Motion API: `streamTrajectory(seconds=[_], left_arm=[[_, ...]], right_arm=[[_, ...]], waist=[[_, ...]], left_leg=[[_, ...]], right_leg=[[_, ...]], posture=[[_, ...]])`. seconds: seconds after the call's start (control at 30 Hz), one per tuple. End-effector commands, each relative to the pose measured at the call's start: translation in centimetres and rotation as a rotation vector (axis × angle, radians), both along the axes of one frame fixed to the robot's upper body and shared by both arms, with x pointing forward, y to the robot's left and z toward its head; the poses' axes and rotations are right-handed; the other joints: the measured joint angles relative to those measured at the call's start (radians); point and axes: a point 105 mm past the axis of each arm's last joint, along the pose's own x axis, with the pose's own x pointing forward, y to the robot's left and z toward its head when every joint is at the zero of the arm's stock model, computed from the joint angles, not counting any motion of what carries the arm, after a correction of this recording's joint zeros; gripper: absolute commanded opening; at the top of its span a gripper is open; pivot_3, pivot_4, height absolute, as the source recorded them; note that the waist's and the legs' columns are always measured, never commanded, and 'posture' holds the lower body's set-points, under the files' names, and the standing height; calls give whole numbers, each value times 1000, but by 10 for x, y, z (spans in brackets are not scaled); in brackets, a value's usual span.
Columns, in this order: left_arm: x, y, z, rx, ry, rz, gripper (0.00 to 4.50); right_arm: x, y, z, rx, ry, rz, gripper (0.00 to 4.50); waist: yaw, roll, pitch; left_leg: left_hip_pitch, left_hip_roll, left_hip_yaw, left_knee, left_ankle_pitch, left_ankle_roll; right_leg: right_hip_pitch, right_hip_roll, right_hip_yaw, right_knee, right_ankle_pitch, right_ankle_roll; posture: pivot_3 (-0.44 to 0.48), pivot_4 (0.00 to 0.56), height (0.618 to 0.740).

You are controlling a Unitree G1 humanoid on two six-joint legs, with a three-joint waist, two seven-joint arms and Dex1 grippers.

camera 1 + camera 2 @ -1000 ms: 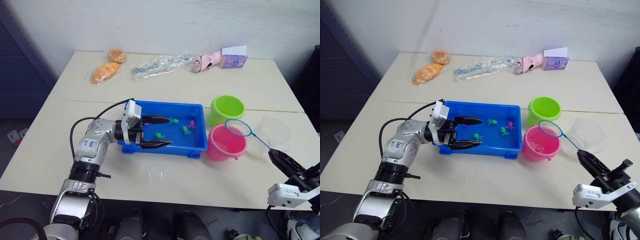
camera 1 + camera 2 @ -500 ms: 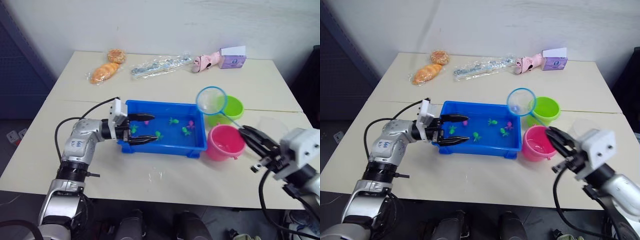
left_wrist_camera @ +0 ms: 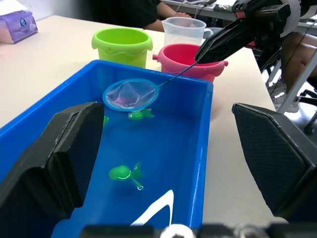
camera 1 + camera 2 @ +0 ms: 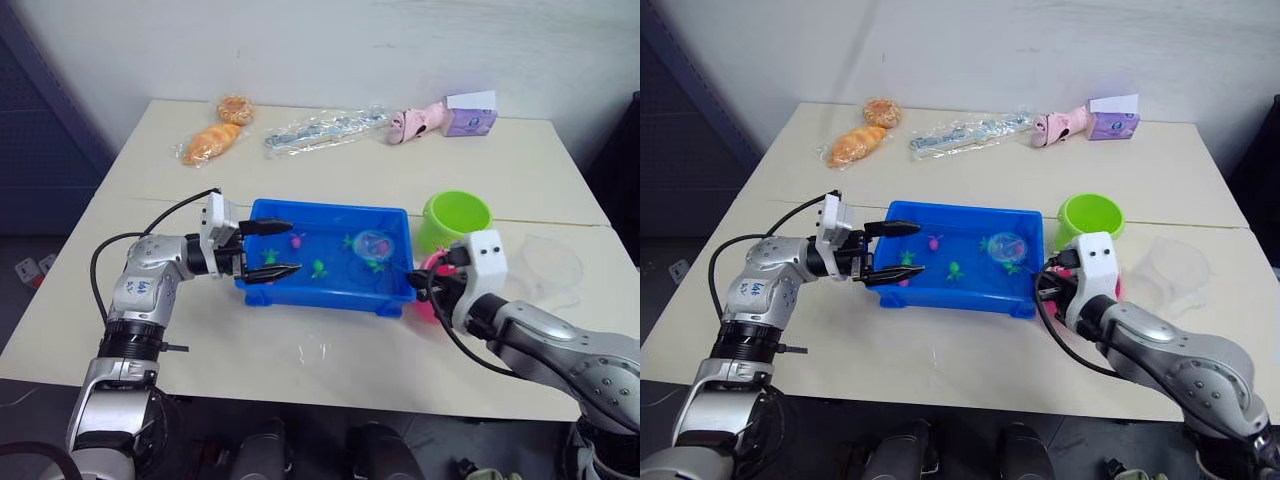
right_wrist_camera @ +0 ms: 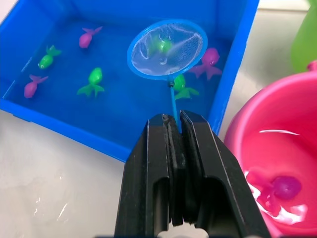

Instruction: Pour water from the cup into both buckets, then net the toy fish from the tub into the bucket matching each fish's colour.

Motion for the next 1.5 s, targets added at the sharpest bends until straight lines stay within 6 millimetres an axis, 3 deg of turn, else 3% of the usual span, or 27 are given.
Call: streamTrajectory(seconds=[0.03,0.5,0.9,1.5], left_arm=[[-2,3,7,0,-46,5,4461],[-4,1,6,3,-49,5,4461],[-5,-2,8,5,-50,-2,4461],[-6,-8,10,-9,-51,-2,4461]], right_arm=[[-1,1,-2,-6,29,-2,0],[-10,9,-12,118,191,-11,0],[-5,5,-15,192,273,-119,0],[23,-4,-9,40,175,-221,0]], waist=[[0,0,0],[-3,0,0],[-7,0,0],[-20,0,0]], left_leg=[[0,0,0,0,0,0],[0,0,0,-1,0,1],[-1,0,0,-1,0,1],[-2,0,0,-1,0,1]], right_leg=[[0,0,0,0,0,0],[0,0,0,0,0,0],[-1,0,0,-1,0,0],[-2,0,0,-2,0,0]], posture=[[0,150,740],[0,150,740],[0,150,740],[0,150,740]])
